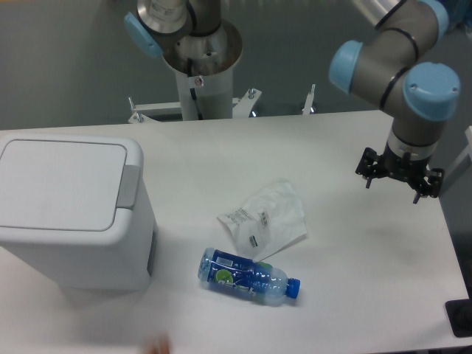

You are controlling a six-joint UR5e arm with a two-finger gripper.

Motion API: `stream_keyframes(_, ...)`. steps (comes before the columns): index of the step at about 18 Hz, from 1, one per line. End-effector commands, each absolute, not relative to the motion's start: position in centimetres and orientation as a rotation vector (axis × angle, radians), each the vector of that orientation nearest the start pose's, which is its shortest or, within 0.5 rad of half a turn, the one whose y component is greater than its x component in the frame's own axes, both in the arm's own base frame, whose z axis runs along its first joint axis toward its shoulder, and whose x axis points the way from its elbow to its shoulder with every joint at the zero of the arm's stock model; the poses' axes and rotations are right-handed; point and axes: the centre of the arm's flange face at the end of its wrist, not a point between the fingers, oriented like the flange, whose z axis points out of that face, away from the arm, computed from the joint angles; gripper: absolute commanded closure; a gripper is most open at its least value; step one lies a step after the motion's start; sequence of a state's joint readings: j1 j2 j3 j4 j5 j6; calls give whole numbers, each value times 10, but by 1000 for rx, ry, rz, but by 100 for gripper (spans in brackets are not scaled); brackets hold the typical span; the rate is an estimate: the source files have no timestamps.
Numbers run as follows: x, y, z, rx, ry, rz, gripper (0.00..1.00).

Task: Open the trash can
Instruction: 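Move the gripper from its start pose toward the white trash bin, then swing the gripper over the bin lid's raised hinge edge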

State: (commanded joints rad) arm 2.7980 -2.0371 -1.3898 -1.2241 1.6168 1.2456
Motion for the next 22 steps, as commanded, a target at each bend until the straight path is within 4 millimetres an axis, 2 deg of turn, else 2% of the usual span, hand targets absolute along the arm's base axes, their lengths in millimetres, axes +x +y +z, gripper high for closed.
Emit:
stream_keyframes(5,-587,351,337,-3158,30,108,0)
stream_keyframes(11,-564,373,341,-3152,-28,103,0)
stream_keyframes(14,-545,386,362,-3049,-269,83,0)
stream_keyframes(16,-533,396,375,-3023,-267,97,0)
stream_keyframes(18,-513,411,387,-2977,-238,74,0)
stream_keyframes(20,-495,413,424,-2865,-321,60,0)
stream_keyframes(21,-486,413,436,-2840,-359,55,0)
stream_keyframes(22,-474,421,445,-2830,-360,53,0)
